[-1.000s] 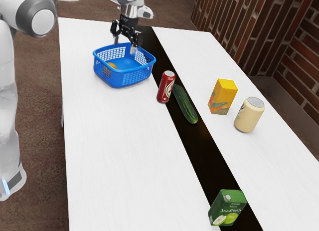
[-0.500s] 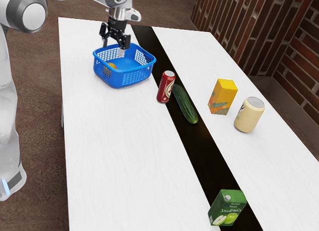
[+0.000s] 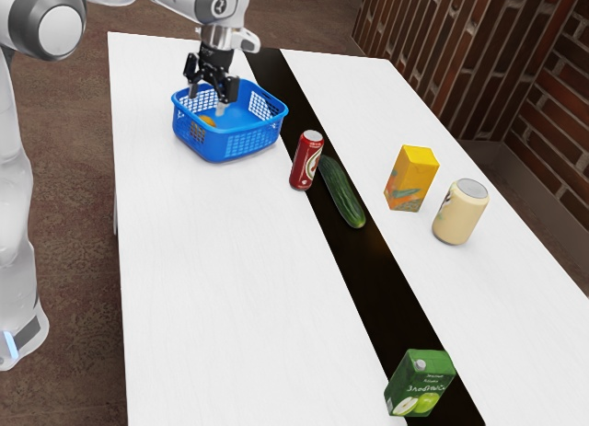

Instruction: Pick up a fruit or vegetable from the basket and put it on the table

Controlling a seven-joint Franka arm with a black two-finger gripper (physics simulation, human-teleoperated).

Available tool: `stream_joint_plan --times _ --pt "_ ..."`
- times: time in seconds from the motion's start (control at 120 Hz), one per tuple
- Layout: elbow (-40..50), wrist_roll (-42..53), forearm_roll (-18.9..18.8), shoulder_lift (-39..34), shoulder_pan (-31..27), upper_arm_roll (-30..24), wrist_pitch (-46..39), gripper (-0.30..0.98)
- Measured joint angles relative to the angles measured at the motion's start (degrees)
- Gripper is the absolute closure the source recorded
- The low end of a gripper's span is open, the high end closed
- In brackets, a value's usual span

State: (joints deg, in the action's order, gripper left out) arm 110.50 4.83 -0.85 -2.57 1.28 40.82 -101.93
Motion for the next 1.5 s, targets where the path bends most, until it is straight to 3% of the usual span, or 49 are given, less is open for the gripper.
stream_joint_plan --times 0.683,1.0,1.5 --pt "2.26 1.27 -2.15 1.75 0.96 0.02 -3.38 0.00" --pt "2.29 1.36 -5.68 3.07 2.25 -0.04 -5.39 0.00" --pt "4.05 1.55 -6.17 2.70 4.15 0.13 -6.99 0.00"
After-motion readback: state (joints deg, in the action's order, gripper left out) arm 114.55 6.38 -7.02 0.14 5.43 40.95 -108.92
